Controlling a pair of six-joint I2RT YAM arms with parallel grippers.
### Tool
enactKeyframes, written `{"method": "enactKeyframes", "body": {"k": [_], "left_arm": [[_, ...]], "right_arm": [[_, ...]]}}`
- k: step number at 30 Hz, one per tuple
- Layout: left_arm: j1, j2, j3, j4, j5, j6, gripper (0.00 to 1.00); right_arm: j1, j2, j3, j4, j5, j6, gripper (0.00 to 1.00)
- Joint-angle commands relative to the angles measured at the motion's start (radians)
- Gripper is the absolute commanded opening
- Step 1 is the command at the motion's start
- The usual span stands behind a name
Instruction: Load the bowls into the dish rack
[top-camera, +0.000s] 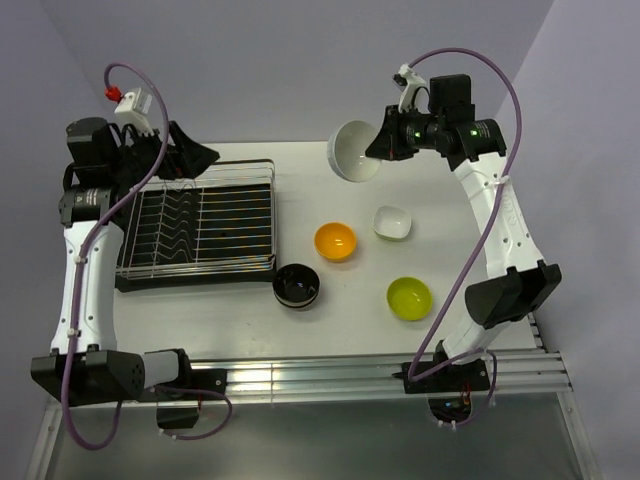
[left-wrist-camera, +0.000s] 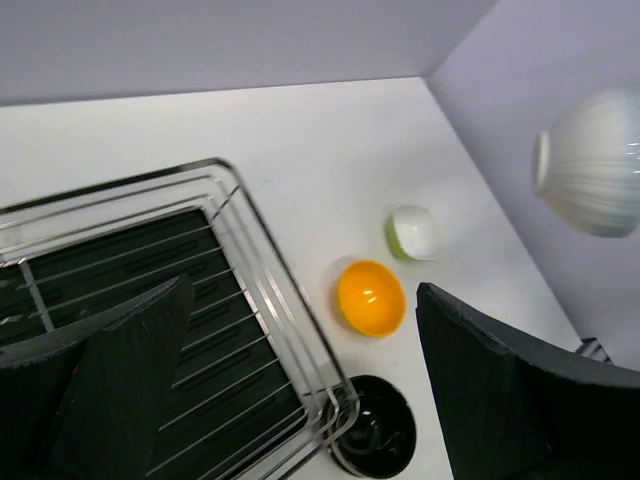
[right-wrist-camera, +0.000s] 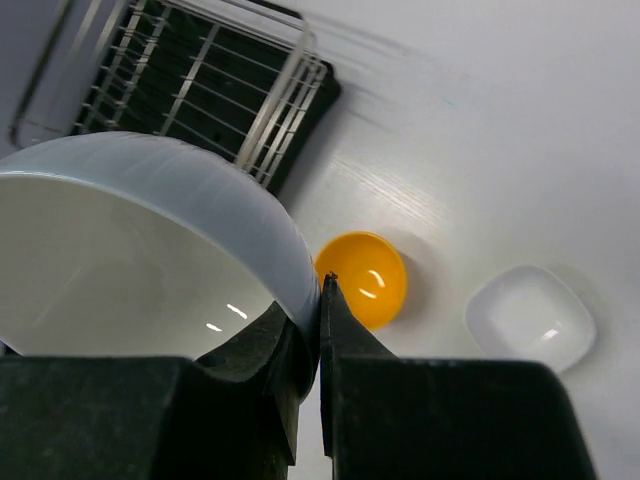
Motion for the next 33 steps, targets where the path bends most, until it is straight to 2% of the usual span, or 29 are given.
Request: {"method": "enactKeyframes", "body": {"k": [1,5,9,12,16,20,33], "left_arm": [[-0.061,0.039,0.070,0.131,0.082,-0.091,0.99],[-0.153,0.065,0.031,0.311,0.113,-0.250,0.99],[-0.295,0.117,0.024,0.388,0.101,-0.313,0.99],[-0.357,0.161,0.026,0.430,0.105,-0.383,0.99],[-0.389,0.192,0.005,0.486,0.110,-0.474,1.00],[-0.418,0.202,-0.023,0.520,0.121,-0.494,0.99],[-0.446,0.123,-0.222,0.700,0.190,-0.704,0.99]], "right_arm": [[0.007,0.024,0.000,0.176,-0.198,0.126,0.00],[0.009,0.031,-0.088,0.313,-0.341,0.245,0.00],[0.010,0.056,-0.129,0.419,-0.428,0.328,0.00],[0.020,0.077,-0.129,0.460,-0.464,0.356,0.00],[0.050,0.088,-0.148,0.482,-0.451,0.368,0.00],[0.079,0.096,-0.166,0.490,-0.447,0.367,0.00],[0.149,0.124,-0.165,0.476,-0.413,0.353,0.00]]}}
